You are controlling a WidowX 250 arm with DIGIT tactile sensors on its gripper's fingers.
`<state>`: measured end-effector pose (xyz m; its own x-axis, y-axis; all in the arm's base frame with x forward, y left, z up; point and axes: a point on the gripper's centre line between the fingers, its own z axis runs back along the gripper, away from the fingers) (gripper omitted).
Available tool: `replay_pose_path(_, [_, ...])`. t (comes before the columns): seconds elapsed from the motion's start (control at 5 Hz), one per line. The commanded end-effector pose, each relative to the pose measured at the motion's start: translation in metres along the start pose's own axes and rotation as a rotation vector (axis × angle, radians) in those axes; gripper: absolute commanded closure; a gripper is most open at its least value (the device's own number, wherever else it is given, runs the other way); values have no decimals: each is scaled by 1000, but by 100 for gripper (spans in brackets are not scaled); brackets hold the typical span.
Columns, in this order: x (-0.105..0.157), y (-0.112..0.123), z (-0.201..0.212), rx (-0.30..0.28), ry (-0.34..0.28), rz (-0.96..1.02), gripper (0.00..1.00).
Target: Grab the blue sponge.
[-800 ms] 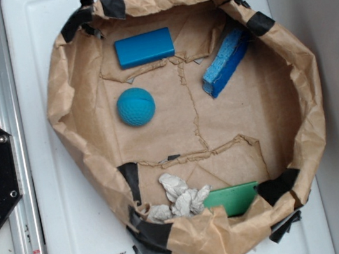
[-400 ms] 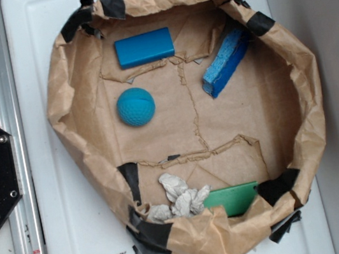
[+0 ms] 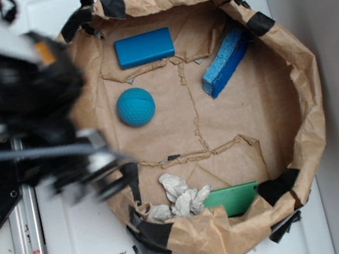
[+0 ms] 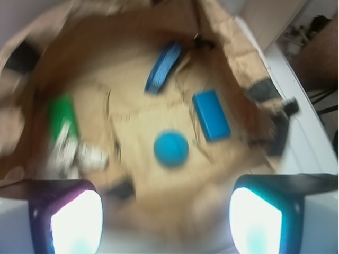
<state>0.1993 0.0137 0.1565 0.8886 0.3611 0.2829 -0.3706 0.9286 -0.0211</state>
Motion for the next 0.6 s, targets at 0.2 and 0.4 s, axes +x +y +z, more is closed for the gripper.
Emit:
replay_pose_path(0.2, [66,-11,-75,28,43,274,0])
replay_pose_path(0.4, [80,-5,-104,42,90,271,0])
